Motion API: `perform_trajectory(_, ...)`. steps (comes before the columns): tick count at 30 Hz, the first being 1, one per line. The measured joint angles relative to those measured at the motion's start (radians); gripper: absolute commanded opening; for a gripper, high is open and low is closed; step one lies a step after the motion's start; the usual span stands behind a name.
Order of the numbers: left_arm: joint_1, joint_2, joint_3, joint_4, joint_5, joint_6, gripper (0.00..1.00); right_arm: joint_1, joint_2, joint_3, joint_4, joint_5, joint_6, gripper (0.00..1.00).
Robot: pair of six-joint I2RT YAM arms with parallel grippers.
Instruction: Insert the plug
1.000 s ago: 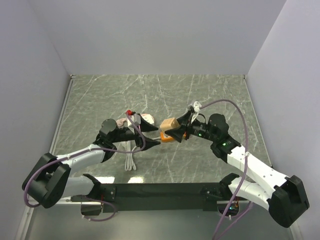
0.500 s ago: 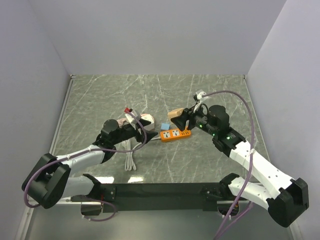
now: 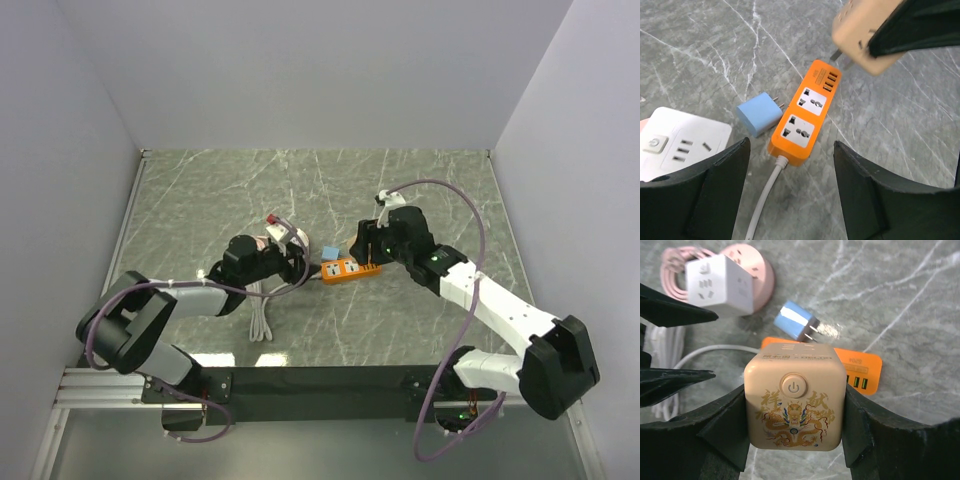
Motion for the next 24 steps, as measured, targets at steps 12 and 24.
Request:
perform_trajectory(12, -0.032, 0.169, 0.082, 0.017, -0.043, -0.007, 0.70, 0.018, 0.092, 0.002, -0.021, 0.012, 0.003, 0.00)
perform_trajectory(24, -0.042, 0.198, 0.112, 0.016, -0.070, -0.014, 0.70, 0.020, 0.155, 0.026, -0.016, 0.008, -0.001, 0.00)
